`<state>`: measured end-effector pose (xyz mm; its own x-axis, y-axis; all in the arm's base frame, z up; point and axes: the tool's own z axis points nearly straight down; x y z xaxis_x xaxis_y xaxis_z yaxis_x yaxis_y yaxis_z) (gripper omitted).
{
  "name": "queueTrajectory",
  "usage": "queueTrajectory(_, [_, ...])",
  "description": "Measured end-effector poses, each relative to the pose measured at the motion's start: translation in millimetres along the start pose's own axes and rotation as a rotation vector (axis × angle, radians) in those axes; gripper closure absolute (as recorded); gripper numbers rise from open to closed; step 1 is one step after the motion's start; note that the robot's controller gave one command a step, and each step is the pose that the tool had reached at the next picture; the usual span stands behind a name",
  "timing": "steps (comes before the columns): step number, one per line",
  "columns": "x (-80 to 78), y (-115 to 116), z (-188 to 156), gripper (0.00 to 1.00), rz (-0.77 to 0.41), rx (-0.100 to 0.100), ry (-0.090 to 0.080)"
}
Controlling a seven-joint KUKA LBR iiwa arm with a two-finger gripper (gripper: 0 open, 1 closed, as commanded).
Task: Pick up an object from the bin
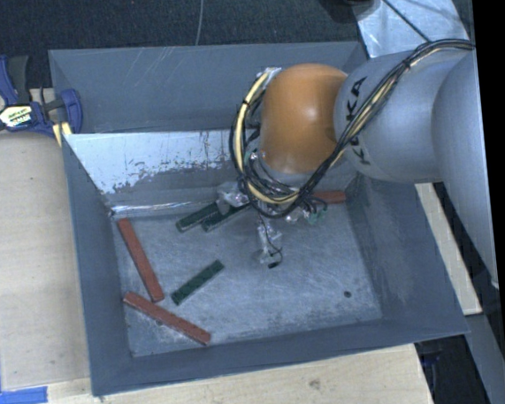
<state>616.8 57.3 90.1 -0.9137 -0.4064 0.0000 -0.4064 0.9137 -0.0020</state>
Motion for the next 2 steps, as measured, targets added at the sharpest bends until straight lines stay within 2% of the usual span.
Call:
queueTrajectory(1, [-10.0,44.2,-6.8,0.00,-0.143,-0.002,-0.003])
queueTrajectory(2, [-15.9,60.3,-8.2,0.00,-0.085,-0.003,-0.006])
